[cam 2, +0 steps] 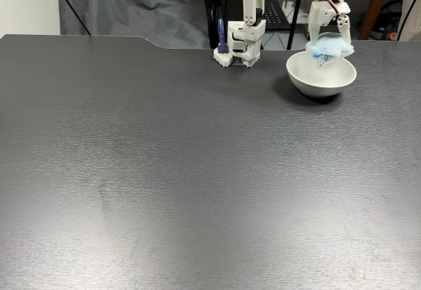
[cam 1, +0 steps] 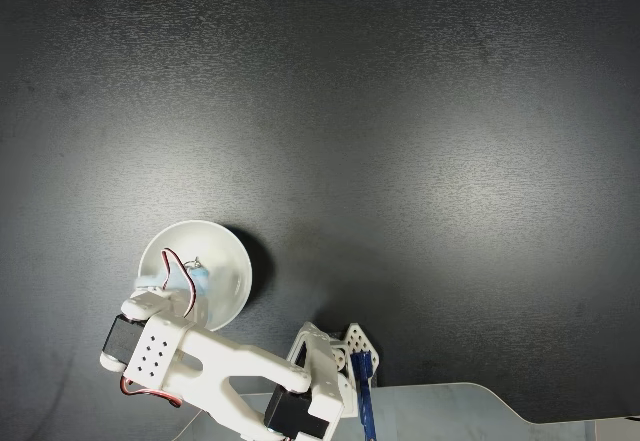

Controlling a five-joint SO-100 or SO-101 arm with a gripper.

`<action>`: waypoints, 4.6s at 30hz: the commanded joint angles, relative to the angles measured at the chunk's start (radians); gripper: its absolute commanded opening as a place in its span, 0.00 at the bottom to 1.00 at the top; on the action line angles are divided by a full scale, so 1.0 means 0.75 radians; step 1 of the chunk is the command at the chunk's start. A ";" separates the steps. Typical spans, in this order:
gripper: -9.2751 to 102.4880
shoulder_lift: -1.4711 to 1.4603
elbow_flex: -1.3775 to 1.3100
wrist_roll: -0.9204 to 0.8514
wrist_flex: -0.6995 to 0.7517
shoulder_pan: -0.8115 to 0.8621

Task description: Grasp a skyblue doll and put it in the white bowl.

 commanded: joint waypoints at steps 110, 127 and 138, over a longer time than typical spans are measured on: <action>0.08 2.103 1.479 0.546 -0.311 1.481; 0.08 2.103 1.479 0.546 -0.311 1.481; 0.08 2.103 1.479 0.546 -0.311 1.481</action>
